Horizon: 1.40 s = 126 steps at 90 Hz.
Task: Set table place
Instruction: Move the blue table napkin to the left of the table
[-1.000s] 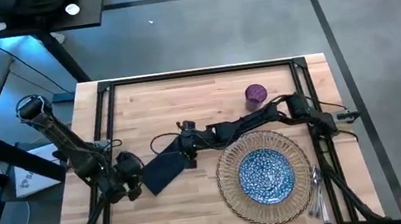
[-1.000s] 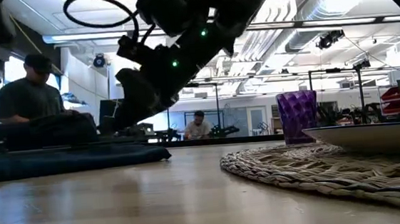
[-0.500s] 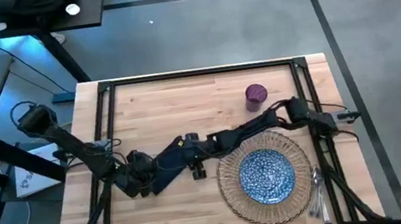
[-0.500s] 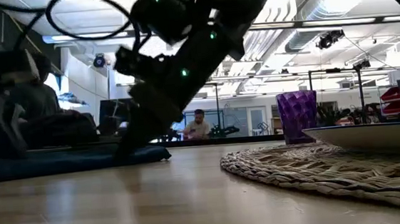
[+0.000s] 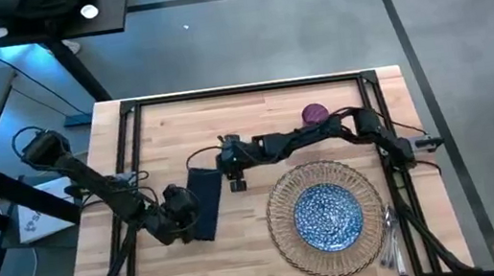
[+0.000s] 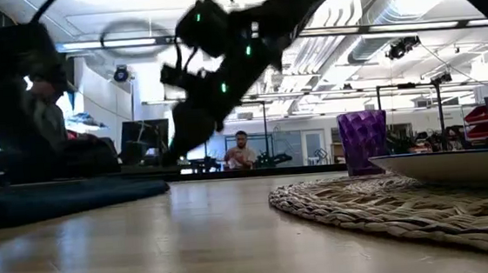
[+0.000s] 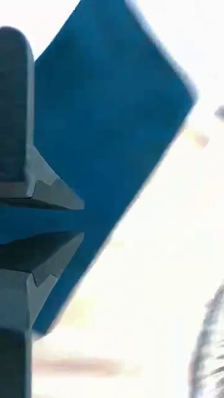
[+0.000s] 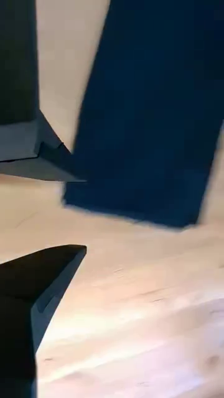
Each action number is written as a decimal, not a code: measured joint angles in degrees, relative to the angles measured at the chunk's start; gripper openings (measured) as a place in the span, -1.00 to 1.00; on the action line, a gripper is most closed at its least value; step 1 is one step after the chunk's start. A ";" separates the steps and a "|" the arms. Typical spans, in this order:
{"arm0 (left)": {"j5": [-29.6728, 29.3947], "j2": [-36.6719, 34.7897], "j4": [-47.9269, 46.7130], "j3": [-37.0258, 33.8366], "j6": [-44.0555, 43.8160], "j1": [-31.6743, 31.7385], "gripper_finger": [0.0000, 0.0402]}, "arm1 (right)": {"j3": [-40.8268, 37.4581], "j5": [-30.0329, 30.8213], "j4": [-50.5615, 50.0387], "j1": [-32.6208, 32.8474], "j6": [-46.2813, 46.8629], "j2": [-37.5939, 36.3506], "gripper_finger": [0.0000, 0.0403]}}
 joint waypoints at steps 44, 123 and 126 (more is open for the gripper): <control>9.38 0.72 12.29 -12.61 4.74 18.22 -0.99 | -0.02 8.72 -2.07 15.25 5.59 -4.11 -0.34; 19.55 -15.69 -11.33 -13.05 -1.19 21.08 -1.00 | -0.04 14.11 -75.86 20.09 59.24 -27.43 -0.34; 19.96 -16.20 -12.01 -13.05 -1.25 21.11 -1.00 | -0.06 11.45 -78.84 20.54 62.13 -27.55 -0.34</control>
